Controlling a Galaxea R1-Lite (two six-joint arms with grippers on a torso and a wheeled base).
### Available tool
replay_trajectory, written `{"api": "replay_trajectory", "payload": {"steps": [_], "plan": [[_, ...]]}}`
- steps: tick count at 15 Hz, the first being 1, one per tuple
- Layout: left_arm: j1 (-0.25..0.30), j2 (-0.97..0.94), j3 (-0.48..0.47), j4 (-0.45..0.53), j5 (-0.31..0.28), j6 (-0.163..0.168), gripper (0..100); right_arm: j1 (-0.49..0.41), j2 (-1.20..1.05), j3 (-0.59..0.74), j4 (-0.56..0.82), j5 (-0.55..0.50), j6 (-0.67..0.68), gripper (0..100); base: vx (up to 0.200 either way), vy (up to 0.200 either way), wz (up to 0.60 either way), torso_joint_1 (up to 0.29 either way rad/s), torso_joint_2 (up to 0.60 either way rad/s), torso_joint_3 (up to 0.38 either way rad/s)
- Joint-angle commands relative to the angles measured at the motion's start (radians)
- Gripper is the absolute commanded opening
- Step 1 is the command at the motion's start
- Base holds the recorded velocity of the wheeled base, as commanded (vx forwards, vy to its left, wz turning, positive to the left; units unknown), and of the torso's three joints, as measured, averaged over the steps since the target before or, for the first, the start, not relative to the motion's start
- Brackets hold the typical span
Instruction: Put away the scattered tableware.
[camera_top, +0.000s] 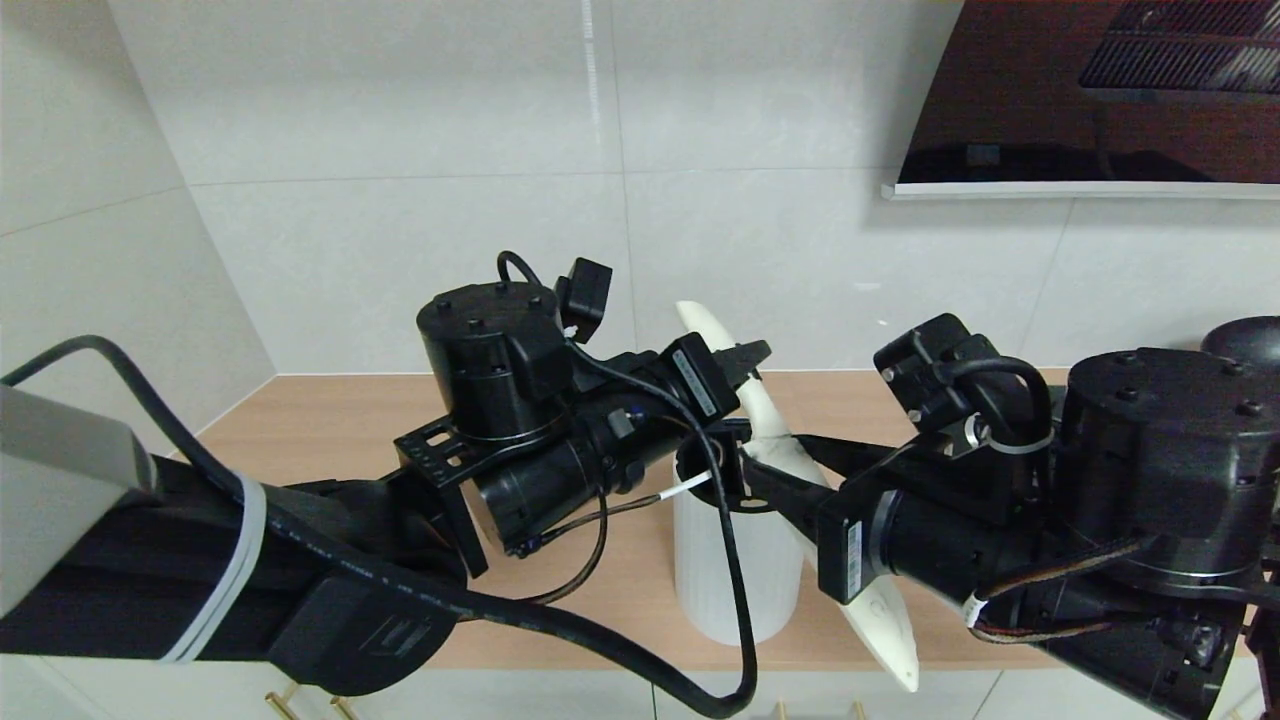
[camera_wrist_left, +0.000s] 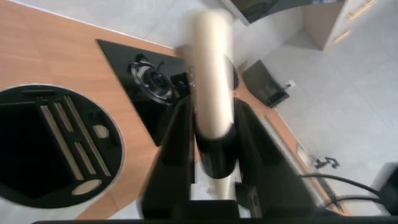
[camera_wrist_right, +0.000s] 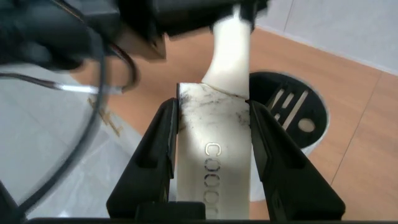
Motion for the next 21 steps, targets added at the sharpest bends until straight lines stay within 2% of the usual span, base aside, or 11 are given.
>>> {"api": "replay_trajectory", "payload": {"steps": [1, 4, 5, 9, 12, 14, 16, 17, 18, 19, 21], "plan": [[0.0, -0.002, 0.001, 0.0, 0.001, 0.0, 0, 0.0, -0.001, -0.003, -0.006, -0.006, 0.0, 0, 0.0, 0.0, 0.0, 0.0, 0.0, 0.0], [0.0, -0.005, 0.0, 0.002, 0.003, 0.0, 0, -0.002, -0.001, -0.004, -0.006, -0.007, 0.0, 0, 0.0, 0.0, 0.0, 0.0, 0.0, 0.0], [-0.001, -0.012, 0.0, 0.002, 0.003, 0.0, 0, -0.002, -0.002, -0.004, -0.006, -0.012, 0.0, 100, 0.0, 0.0, 0.0, 0.0, 0.0, 0.0], [-0.001, -0.06, -0.005, 0.009, 0.017, 0.009, 0, -0.002, -0.02, 0.002, -0.022, -0.01, 0.001, 100, 0.0, 0.0, 0.0, 0.0, 0.0, 0.0], [0.002, -0.115, -0.006, 0.028, 0.047, 0.07, 0, -0.006, -0.07, 0.01, -0.021, -0.012, -0.003, 100, 0.0, 0.0, 0.0, 0.0, 0.0, 0.0], [0.006, -0.163, -0.062, 0.112, 0.15, 0.159, 0, -0.087, -0.114, 0.002, -0.015, -0.01, -0.006, 100, 0.0, 0.0, 0.0, 0.0, 0.0, 0.0], [0.011, -0.167, -0.143, 0.193, 0.294, 0.244, 0, -0.163, -0.134, -0.009, -0.018, -0.002, -0.009, 100, 0.0, 0.0, 0.0, 0.0, 0.0, 0.0], [0.01, -0.166, -0.195, 0.249, 0.402, 0.3, 0, -0.186, -0.149, -0.018, -0.013, -0.002, -0.009, 100, 0.0, 0.0, 0.0, 0.0, 0.0, 0.0], [0.01, -0.164, -0.214, 0.273, 0.443, 0.326, 0, -0.196, -0.152, -0.019, -0.012, -0.002, -0.009, 100, 0.0, 0.0, 0.0, 0.0, 0.0, 0.0], [-0.001, -0.157, -0.21, 0.29, 0.484, 0.394, 0, -0.207, -0.151, -0.021, -0.012, -0.002, -0.009, 100, 0.0, 0.0, 0.0, 0.0, 0.0, 0.0], [-0.006, -0.117, -0.19, 0.276, 0.55, 0.468, 0, -0.213, -0.14, -0.018, -0.012, -0.002, -0.009, 100, 0.0, 0.0, 0.0, 0.0, 0.0, 0.0]]}}
